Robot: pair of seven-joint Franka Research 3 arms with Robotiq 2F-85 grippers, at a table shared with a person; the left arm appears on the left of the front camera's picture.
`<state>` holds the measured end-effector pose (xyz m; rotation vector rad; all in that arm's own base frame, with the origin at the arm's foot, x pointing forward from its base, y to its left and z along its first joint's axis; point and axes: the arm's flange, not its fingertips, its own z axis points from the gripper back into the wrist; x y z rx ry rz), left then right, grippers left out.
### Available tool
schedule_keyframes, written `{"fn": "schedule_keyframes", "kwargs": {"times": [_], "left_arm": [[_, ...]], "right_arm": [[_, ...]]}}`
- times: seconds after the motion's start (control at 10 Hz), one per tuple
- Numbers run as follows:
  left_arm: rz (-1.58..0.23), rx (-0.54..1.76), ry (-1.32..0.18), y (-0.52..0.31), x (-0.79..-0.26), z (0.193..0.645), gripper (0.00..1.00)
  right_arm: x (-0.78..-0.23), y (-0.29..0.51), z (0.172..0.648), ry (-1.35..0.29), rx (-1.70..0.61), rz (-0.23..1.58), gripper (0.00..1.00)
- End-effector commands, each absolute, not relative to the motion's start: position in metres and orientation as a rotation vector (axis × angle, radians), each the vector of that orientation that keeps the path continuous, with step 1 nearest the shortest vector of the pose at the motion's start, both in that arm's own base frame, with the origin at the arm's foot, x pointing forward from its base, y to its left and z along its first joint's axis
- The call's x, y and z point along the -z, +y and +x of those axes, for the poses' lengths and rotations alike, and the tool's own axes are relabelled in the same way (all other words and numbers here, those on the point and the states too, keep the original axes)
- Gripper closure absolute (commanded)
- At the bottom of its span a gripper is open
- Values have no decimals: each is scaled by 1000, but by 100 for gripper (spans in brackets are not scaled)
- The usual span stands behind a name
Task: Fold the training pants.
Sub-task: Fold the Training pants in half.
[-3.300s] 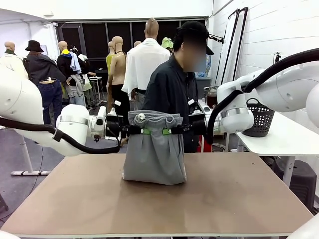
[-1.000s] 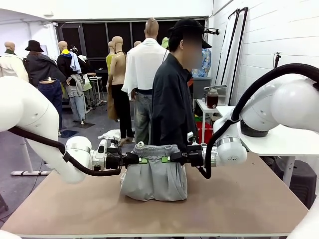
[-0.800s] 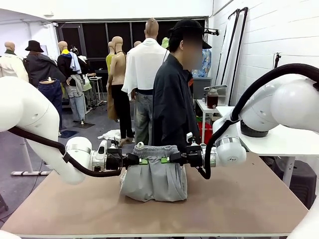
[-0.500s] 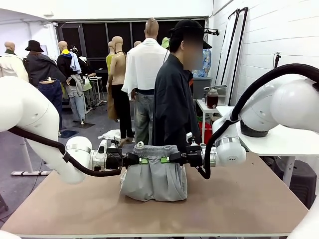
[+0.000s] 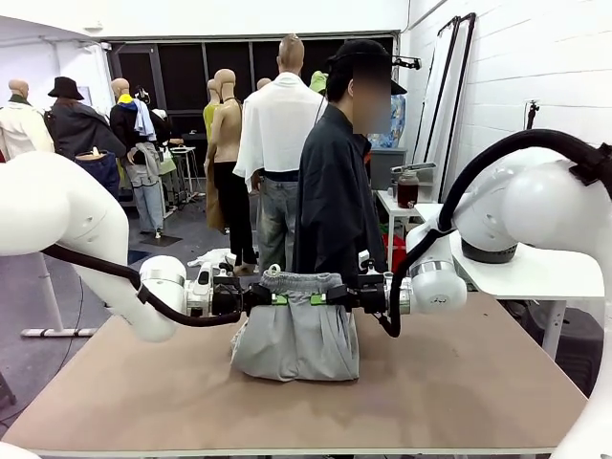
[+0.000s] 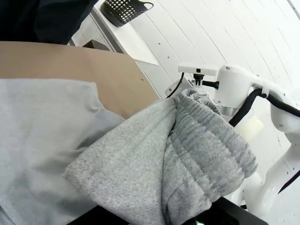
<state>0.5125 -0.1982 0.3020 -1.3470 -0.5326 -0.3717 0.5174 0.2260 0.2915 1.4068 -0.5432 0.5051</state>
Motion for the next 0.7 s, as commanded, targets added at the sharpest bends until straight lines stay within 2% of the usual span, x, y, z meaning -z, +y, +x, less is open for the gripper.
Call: {"fn": "schedule_keyframes", "kwargs": {"times": [0.0,0.4,0.6], "left_arm": [[-1324,310,-499,-191,-300,537,100],[-1293,231,-456,-186,-278,559,100],[-1319,271,-474,-197,-276,543,100]], "right_arm": [[-282,225,540,-506,-454,1388,100],[-259,220,562,-455,-385,1360,100],[-261,228,551,-483,-412,1391,100]]}}
